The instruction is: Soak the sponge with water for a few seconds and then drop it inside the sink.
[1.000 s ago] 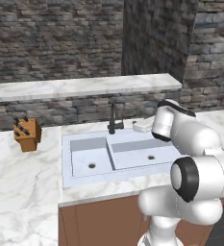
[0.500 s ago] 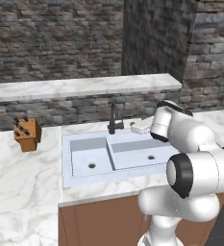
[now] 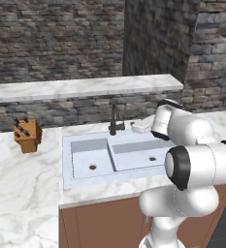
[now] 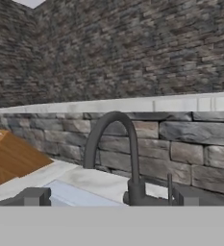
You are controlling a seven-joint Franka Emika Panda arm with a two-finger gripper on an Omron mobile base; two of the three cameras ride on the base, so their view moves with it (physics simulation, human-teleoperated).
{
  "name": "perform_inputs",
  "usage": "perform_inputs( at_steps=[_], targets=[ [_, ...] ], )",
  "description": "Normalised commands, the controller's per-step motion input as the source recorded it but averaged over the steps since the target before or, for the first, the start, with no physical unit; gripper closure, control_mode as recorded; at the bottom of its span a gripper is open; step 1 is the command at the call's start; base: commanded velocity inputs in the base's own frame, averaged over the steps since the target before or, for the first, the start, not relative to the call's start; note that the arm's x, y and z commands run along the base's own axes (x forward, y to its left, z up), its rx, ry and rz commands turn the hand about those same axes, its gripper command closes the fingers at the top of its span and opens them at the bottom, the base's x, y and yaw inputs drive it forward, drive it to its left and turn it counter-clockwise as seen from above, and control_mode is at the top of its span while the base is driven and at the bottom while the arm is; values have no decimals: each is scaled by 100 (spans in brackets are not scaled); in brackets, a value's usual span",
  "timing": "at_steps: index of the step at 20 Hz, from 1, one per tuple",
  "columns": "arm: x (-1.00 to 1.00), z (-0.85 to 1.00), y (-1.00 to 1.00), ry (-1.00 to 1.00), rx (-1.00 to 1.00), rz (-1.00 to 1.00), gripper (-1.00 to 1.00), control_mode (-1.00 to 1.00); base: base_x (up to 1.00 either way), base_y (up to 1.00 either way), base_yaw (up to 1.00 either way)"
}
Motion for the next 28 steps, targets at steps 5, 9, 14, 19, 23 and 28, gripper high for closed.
perform_inputs(
  at_steps=[5, 9, 14, 19, 23, 28],
  targets=[
    [24, -10, 0, 0, 0, 3, -100, -100, 0, 0, 0],
    [19, -11, 0, 0, 0, 2, -100, -100, 0, 0, 0],
    [12, -9, 0, 0, 0, 2, -100, -100, 0, 0, 0],
    [10, -8, 1, 0, 0, 2, -100, -100, 0, 0, 0],
    [8, -11, 7, 0, 0, 1, -100, -100, 0, 0, 0],
    [9, -17, 11, 0, 0, 0, -100, -100, 0, 0, 0]
  ],
)
